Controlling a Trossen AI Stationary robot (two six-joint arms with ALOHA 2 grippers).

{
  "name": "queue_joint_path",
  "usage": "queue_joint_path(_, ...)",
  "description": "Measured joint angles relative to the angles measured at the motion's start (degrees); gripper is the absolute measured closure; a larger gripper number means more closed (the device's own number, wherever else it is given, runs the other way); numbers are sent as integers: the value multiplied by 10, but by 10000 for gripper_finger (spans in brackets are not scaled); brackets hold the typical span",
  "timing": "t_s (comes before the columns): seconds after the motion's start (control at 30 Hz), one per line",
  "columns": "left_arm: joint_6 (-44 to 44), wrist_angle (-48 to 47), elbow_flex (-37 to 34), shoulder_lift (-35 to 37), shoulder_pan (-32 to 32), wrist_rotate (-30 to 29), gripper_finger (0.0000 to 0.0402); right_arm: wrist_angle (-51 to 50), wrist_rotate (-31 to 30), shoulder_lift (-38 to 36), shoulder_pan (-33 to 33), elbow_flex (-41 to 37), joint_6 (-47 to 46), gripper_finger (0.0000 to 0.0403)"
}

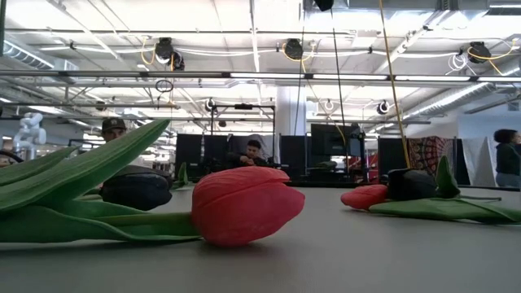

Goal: Sort flowers into vase by color
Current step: Put the top right red tulip into the left transparent vase

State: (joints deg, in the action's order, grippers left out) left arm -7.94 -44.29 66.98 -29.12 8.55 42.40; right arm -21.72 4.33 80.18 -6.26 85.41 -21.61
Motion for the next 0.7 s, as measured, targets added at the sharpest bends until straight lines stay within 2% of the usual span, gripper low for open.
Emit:
queue_joint_path(0.43,1,9,-29,10,-60,-7,395,0,0,0,0,0,0,243)
queue_joint_path(0.7,31,43,-52,15,-84,-11,396,0,0,0,0,0,0,243)
